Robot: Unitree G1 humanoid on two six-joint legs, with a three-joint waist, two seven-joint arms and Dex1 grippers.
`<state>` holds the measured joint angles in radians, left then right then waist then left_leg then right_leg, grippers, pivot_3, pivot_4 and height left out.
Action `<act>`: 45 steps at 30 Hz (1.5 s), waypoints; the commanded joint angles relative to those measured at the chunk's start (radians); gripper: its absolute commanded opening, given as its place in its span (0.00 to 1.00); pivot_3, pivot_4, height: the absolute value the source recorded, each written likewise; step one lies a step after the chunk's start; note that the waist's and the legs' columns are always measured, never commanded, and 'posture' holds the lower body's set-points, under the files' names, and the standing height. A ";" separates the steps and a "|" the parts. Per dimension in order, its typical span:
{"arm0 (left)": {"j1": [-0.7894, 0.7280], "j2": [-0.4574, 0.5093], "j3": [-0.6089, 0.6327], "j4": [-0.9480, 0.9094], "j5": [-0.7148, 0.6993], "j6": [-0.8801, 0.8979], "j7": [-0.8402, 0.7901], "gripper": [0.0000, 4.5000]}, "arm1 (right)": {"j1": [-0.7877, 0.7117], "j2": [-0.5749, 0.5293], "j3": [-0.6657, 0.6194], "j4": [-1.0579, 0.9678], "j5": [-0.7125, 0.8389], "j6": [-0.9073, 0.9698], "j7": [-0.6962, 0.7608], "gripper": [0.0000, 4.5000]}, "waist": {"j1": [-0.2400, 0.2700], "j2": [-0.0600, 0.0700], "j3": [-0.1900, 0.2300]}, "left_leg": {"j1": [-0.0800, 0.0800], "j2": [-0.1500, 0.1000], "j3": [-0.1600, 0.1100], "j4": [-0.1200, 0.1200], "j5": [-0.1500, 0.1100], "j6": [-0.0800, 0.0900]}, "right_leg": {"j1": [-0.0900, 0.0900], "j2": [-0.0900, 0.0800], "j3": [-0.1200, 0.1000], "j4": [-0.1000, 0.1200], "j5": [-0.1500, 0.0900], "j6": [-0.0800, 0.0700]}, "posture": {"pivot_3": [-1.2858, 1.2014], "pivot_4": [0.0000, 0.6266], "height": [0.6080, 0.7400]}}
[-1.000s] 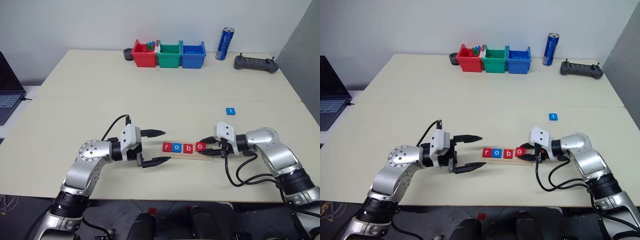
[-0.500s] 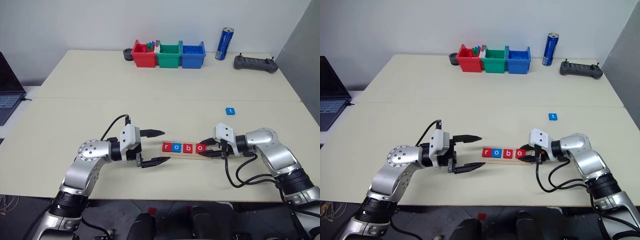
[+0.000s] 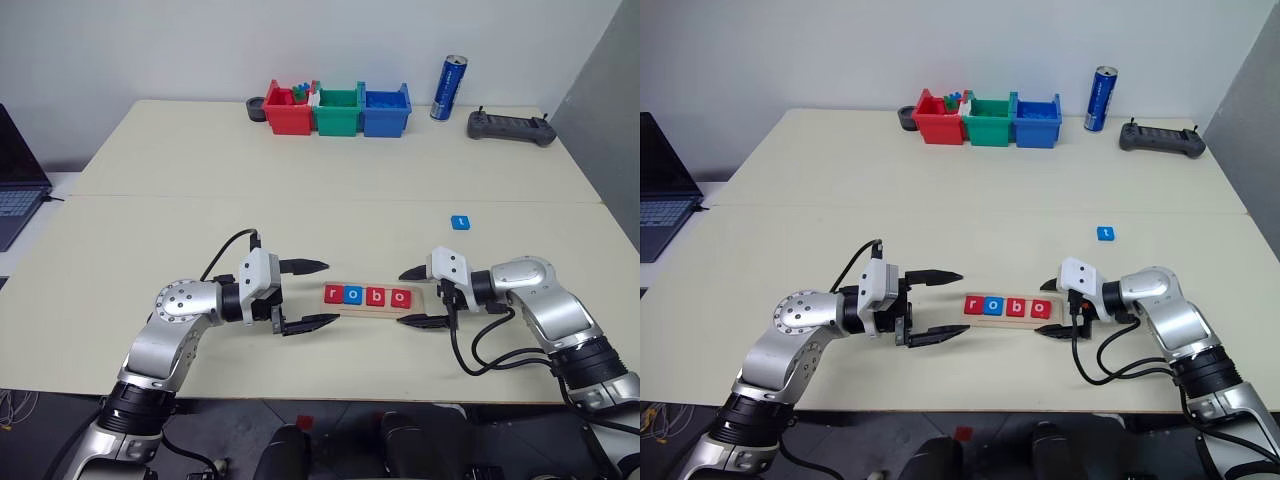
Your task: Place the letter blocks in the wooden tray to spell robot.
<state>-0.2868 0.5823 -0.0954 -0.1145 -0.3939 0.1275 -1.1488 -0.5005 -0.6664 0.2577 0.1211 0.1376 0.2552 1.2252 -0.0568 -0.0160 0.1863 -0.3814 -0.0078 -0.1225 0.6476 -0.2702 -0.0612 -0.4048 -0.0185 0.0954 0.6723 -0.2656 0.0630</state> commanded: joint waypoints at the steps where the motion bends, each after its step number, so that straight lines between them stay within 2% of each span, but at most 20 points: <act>1: 0.001 0.007 0.014 -0.032 -0.008 -0.012 -0.001 1.00 | -0.025 -0.022 -0.036 -0.047 0.030 0.022 0.019 0.99 | 0.000 0.000 0.000 | 0.000 0.000 0.000 0.000 0.000 0.000 | 0.000 0.000 0.000 0.000 0.000 0.000 | 0.52 0.24 1.00; 9: -0.001 0.006 0.015 -0.027 -0.008 -0.012 0.000 1.00 | 0.009 -0.109 -0.108 -0.173 0.106 0.114 0.043 0.99 | 0.000 0.000 0.000 | 0.000 0.000 0.000 0.000 0.000 0.000 | 0.000 0.000 0.000 0.000 0.000 0.000 | 0.52 0.24 1.00; 13: -0.009 0.000 0.011 -0.018 -0.006 -0.016 -0.002 1.00 | 0.054 -0.119 -0.121 -0.250 0.139 0.156 0.032 0.72 | 0.001 0.000 0.000 | 0.000 0.000 0.000 0.000 0.000 0.000 | 0.000 0.000 0.000 0.000 0.000 0.000 | 0.52 0.24 1.00; 21: -0.018 0.000 0.008 -0.010 -0.005 -0.016 -0.007 1.00 | 0.128 -0.103 -0.094 -0.321 0.130 0.164 -0.017 0.06 | 0.001 0.000 0.000 | 0.000 0.000 0.000 0.000 0.000 0.000 | 0.000 0.000 0.000 0.000 0.000 0.000 | 0.52 0.24 1.00; 22: -0.020 0.000 0.008 -0.009 -0.005 -0.015 -0.007 1.00 | 0.132 -0.098 -0.083 -0.314 0.115 0.150 -0.026 0.01 | 0.001 0.000 0.000 | 0.000 0.000 0.000 0.000 0.000 0.000 | 0.000 0.000 0.000 0.000 0.000 0.000 | 0.52 0.24 1.00; 36: -0.024 0.003 0.012 -0.010 -0.003 -0.014 -0.002 1.00 | 0.094 -0.038 -0.016 -0.170 0.013 0.035 -0.077 0.01 | 0.001 0.000 0.000 | 0.000 0.000 0.000 0.000 0.000 0.000 | 0.000 0.000 0.000 0.001 0.000 0.000 | 0.52 0.24 1.00; 45: -0.019 0.006 0.012 -0.016 -0.004 -0.015 -0.004 1.00 | 0.103 -0.086 -0.061 -0.242 0.092 0.114 -0.015 0.01 | 0.001 0.000 0.000 | 0.000 0.000 0.000 0.000 0.000 0.000 | 0.000 0.000 0.000 0.001 0.000 0.000 | 0.52 0.24 1.00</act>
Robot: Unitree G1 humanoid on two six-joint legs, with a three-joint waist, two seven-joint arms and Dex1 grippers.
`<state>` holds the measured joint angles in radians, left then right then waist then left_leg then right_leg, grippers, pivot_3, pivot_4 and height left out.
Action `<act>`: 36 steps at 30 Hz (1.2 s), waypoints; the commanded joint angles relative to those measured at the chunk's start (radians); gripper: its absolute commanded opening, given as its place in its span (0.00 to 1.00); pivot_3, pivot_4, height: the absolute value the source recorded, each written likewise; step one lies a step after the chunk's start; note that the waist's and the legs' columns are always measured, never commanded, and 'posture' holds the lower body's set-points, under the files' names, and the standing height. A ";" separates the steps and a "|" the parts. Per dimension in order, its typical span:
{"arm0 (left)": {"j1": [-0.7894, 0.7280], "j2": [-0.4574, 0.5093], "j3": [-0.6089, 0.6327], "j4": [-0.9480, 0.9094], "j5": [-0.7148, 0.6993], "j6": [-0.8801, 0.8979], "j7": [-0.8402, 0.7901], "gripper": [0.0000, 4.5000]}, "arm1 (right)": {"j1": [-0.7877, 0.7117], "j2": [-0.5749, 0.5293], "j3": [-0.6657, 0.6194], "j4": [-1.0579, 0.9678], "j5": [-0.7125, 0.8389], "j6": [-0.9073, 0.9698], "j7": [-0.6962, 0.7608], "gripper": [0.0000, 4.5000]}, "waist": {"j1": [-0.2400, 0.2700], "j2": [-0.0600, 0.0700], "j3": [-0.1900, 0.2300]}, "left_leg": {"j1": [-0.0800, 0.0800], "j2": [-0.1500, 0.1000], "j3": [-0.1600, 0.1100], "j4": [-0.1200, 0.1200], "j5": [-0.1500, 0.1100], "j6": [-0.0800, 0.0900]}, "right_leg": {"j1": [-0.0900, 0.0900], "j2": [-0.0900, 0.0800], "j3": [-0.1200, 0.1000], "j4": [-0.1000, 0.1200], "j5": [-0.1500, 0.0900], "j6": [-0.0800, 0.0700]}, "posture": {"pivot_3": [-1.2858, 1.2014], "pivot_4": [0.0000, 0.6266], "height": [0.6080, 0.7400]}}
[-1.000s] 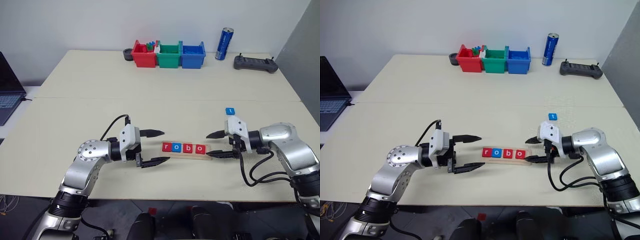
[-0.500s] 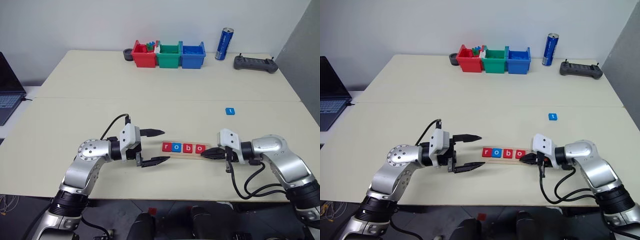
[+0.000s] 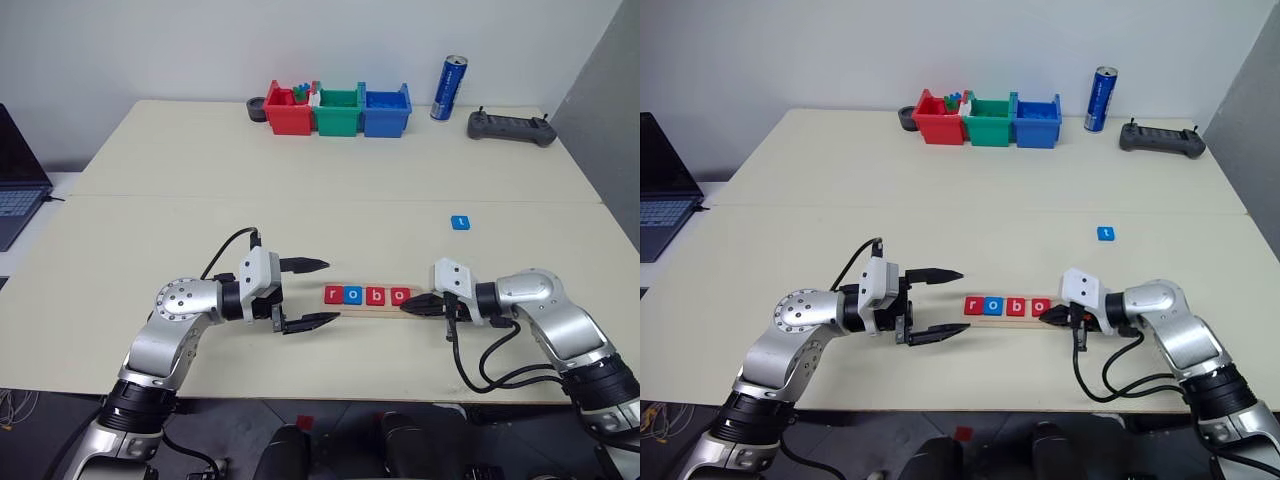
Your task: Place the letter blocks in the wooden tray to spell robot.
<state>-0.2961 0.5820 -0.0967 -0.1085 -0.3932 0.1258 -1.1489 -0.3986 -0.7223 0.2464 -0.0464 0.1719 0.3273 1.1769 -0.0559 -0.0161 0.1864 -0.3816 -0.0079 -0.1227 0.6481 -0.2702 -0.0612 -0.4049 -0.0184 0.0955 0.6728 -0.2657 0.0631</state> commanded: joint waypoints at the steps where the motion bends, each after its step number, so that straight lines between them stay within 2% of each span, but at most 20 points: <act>1: -0.011 0.006 0.013 -0.019 -0.004 -0.016 -0.005 1.00 | -0.001 -0.041 -0.060 -0.082 0.071 0.057 0.038 0.01 | 0.000 0.000 0.000 | 0.000 0.000 0.000 0.000 0.000 0.000 | 0.000 0.000 0.000 0.000 0.000 0.000 | 0.52 0.24 1.00; 6: -0.017 0.000 0.007 -0.012 -0.001 -0.022 -0.008 1.00 | -0.033 -0.066 -0.069 0.007 0.036 0.012 0.028 0.01 | 0.000 0.000 0.000 | 0.000 0.000 0.000 0.000 0.000 0.000 | 0.000 0.000 0.000 0.000 0.000 0.000 | 0.52 0.24 1.00; 14: -0.022 0.001 0.007 -0.008 -0.002 -0.023 -0.014 1.00 | -0.059 -0.032 -0.035 0.120 -0.013 -0.072 0.020 0.01 | -0.001 0.000 0.000 | 0.000 0.000 0.000 0.000 0.000 0.000 | 0.000 0.000 0.000 0.000 0.000 0.000 | 0.52 0.24 1.00; 36: -0.005 0.011 0.017 -0.029 -0.002 -0.016 -0.005 1.00 | -0.101 0.052 -0.004 0.157 -0.061 -0.104 0.020 0.01 | -0.001 0.000 0.000 | 0.000 0.000 0.000 0.000 0.000 0.000 | 0.000 0.000 0.000 0.000 0.000 0.000 | 0.52 0.24 1.00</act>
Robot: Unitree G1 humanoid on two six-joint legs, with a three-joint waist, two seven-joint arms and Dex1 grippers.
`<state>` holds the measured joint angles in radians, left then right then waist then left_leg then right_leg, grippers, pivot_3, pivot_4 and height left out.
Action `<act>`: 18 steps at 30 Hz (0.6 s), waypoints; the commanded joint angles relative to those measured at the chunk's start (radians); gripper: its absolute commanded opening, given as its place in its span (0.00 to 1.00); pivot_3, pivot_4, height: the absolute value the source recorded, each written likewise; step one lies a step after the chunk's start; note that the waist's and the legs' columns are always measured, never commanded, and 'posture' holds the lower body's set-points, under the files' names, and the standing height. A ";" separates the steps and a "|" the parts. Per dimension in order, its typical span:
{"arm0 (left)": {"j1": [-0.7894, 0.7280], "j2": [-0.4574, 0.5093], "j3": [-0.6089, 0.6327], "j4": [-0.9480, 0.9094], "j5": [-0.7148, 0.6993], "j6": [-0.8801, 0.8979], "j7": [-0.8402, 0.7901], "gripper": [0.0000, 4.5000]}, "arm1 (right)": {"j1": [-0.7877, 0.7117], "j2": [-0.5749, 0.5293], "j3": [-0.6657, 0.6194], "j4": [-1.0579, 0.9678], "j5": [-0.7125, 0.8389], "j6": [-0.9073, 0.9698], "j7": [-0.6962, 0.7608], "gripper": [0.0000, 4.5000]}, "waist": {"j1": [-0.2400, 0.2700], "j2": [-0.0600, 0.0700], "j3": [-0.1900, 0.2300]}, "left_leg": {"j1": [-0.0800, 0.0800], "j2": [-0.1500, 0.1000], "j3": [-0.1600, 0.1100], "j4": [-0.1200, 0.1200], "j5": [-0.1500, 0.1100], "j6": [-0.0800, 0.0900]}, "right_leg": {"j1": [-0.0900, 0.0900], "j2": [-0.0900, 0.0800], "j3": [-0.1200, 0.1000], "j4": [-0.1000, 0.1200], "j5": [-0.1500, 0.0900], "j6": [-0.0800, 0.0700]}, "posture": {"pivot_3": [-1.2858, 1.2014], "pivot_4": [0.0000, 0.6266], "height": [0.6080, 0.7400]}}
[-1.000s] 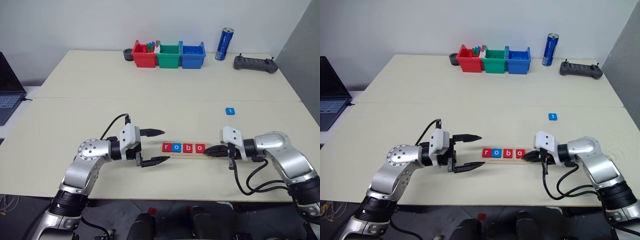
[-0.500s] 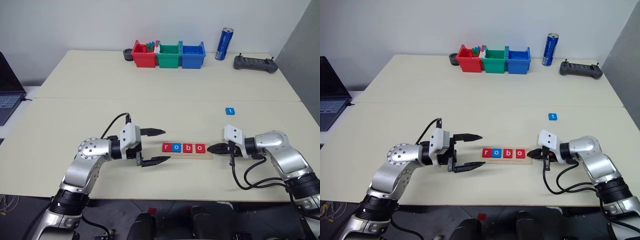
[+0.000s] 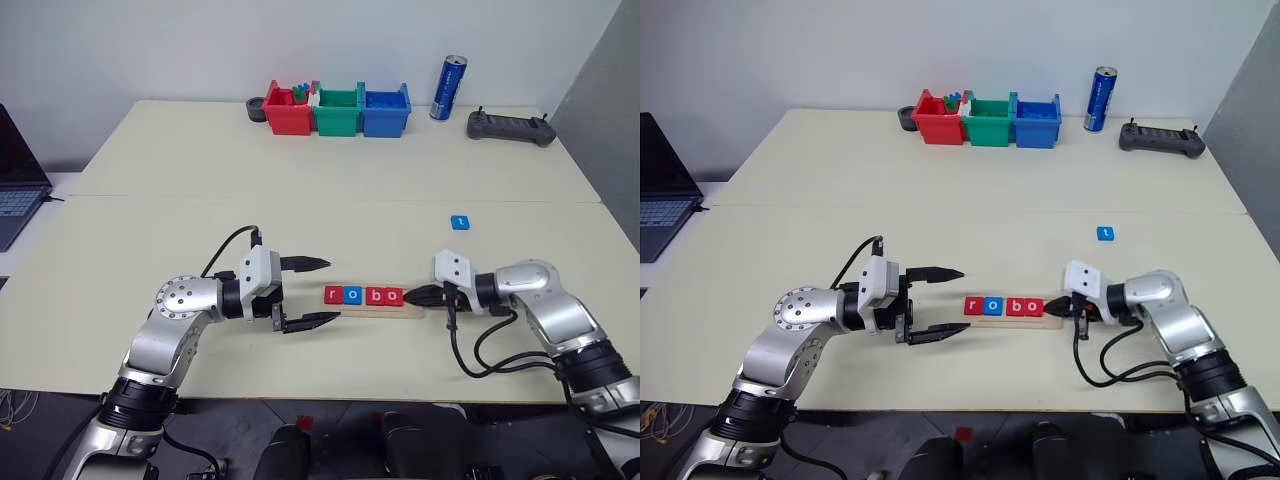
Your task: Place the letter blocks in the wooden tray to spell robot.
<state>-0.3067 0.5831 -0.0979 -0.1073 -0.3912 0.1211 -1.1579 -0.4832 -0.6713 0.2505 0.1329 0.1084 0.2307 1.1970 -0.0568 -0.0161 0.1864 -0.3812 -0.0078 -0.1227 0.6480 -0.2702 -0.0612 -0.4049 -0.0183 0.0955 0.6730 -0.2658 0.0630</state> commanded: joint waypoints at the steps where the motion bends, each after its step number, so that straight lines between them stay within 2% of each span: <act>1: 0.005 0.011 0.019 -0.031 -0.004 -0.011 0.004 1.00 | -0.018 0.003 -0.008 -0.023 0.003 -0.008 0.000 0.01 | 0.000 0.000 0.000 | 0.000 0.000 0.000 0.000 0.000 0.000 | 0.000 0.000 0.000 0.000 0.000 0.000 | 0.52 0.24 1.00; 10: 0.013 0.014 0.019 -0.036 -0.003 -0.015 0.005 1.00 | -0.010 0.008 -0.011 -0.039 0.006 -0.005 0.007 0.01 | 0.000 0.000 0.000 | 0.000 0.000 0.000 0.000 0.000 0.000 | 0.000 0.000 0.000 0.000 0.000 0.000 | 0.52 0.24 1.00; 18: 0.014 0.012 0.018 -0.036 -0.005 -0.017 0.010 1.00 | 0.016 -0.080 -0.088 -0.130 0.060 0.072 0.019 0.01 | 0.001 0.000 0.000 | 0.000 0.000 0.000 0.000 0.000 0.000 | 0.000 0.000 0.000 0.000 0.000 0.000 | 0.52 0.24 1.00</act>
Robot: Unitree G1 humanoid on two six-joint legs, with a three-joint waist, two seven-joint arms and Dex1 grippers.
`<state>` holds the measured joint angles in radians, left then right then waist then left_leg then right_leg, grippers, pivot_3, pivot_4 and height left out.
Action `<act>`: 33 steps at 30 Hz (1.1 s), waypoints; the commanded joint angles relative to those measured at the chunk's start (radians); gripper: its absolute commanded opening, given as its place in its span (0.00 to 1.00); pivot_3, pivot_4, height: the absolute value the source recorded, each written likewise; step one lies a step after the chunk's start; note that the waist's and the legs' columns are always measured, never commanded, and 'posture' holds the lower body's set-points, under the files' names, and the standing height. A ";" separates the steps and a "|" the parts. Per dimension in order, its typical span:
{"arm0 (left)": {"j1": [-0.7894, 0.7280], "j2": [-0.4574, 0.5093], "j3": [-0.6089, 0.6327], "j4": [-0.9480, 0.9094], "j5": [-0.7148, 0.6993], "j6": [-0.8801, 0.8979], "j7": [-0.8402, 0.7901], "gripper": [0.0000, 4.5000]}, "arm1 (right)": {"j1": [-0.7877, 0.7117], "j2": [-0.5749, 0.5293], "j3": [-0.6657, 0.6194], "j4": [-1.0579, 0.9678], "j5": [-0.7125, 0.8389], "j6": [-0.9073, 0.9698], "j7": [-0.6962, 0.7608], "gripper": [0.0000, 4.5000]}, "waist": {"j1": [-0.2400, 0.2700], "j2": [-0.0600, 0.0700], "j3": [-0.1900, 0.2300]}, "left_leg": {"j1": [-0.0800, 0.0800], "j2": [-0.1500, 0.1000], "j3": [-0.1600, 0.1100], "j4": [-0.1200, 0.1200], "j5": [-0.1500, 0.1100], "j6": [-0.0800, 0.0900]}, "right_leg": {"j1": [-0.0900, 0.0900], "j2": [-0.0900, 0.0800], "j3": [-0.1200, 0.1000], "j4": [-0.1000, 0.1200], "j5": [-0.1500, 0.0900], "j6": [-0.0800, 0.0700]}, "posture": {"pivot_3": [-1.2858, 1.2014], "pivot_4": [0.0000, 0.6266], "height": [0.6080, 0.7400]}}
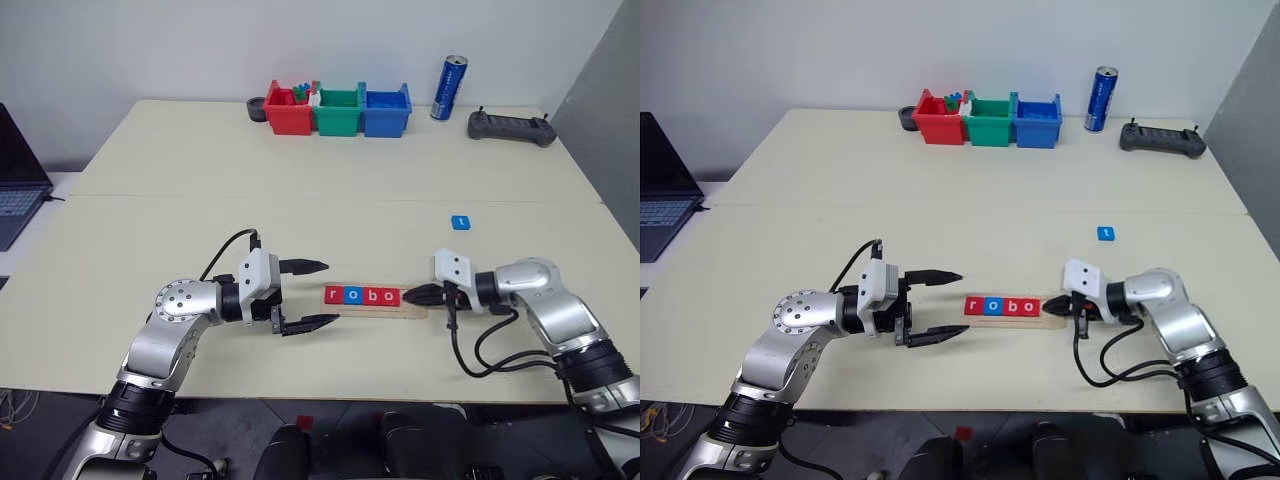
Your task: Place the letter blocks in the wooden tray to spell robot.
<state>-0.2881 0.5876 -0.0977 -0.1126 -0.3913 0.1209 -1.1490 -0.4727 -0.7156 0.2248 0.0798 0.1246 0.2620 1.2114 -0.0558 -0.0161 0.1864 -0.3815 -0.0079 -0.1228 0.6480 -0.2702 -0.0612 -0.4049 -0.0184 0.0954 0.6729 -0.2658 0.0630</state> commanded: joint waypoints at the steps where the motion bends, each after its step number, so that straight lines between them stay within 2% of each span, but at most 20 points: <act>1: -0.009 0.005 0.018 -0.026 -0.003 -0.019 0.003 1.00 | 0.008 -0.047 -0.089 -0.107 0.064 0.086 -0.011 0.01 | 0.001 0.000 0.000 | 0.000 0.000 0.000 0.000 0.000 0.000 | 0.000 0.000 0.000 0.000 0.000 0.000 | 0.52 0.24 1.00; 3: -0.013 0.001 0.019 -0.021 -0.002 -0.022 0.007 1.00 | 0.010 -0.054 -0.136 -0.150 0.094 0.161 -0.052 0.01 | -0.001 0.000 0.000 | 0.000 0.000 0.000 0.000 0.000 0.000 | 0.000 0.000 0.000 0.000 0.000 0.000 | 0.52 0.24 1.00; 7: -0.015 -0.010 0.015 -0.016 -0.001 -0.029 0.012 1.00 | 0.044 0.023 -0.258 -0.253 0.121 0.333 -0.277 0.21 | 0.000 0.000 0.000 | 0.000 0.000 0.000 0.000 0.000 0.000 | 0.000 0.000 0.000 0.001 0.000 0.000 | 0.52 0.24 1.00; 10: -0.020 -0.017 0.009 -0.013 -0.001 -0.030 0.014 1.00 | 0.094 0.084 -0.307 -0.340 0.092 0.440 -0.448 0.46 | 0.003 0.000 0.000 | 0.000 0.000 -0.001 0.000 0.000 0.000 | 0.000 0.000 0.000 0.000 0.000 0.000 | 0.52 0.24 1.00; 16: -0.054 -0.036 0.005 0.015 0.002 -0.031 0.016 1.00 | 0.142 0.234 -0.364 -0.424 0.006 0.532 -0.776 0.96 | 0.004 0.000 0.000 | 0.000 0.000 0.000 0.000 0.000 0.000 | 0.000 0.000 0.001 0.001 0.000 0.000 | 0.52 0.24 1.00; 17: -0.060 -0.039 0.003 0.020 0.003 -0.032 0.015 1.00 | 0.138 0.261 -0.366 -0.412 -0.012 0.531 -0.826 0.99 | 0.002 0.000 0.000 | 0.000 0.000 0.000 0.000 0.000 0.000 | 0.000 0.000 0.001 0.001 0.000 0.000 | 0.52 0.24 1.00; 20: -0.074 -0.046 -0.001 0.034 0.005 -0.036 0.010 1.00 | 0.095 0.336 -0.368 -0.354 -0.031 0.531 -0.926 0.99 | -0.002 0.000 0.000 | 0.000 0.000 0.001 -0.001 0.000 0.000 | -0.001 0.001 0.001 0.001 0.000 0.000 | 0.52 0.24 1.00; 25: -0.100 -0.058 -0.007 0.058 0.010 -0.043 0.004 1.00 | 0.015 0.413 -0.385 -0.193 -0.025 0.483 -1.005 0.99 | -0.003 0.000 0.000 | 0.000 0.000 0.001 -0.001 0.000 0.000 | -0.001 0.001 0.001 0.002 0.000 0.000 | 0.52 0.24 1.00; 33: -0.107 -0.065 -0.006 0.066 0.014 -0.046 -0.001 1.00 | -0.144 0.439 -0.435 0.096 -0.024 0.389 -1.092 0.99 | -0.004 0.000 0.000 | 0.000 0.000 0.001 -0.001 0.000 0.000 | -0.001 0.001 0.001 0.002 0.000 -0.001 | 0.52 0.24 1.00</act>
<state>-0.3855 0.5227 -0.1140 -0.0299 -0.3742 0.0948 -1.1480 -0.5830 -0.2659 -0.1931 0.1546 0.1009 0.6946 0.1320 -0.0597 -0.0157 0.1861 -0.3811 -0.0080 -0.1219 0.6466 -0.2700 -0.0614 -0.4062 -0.0178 0.0966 0.6744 -0.2660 0.0625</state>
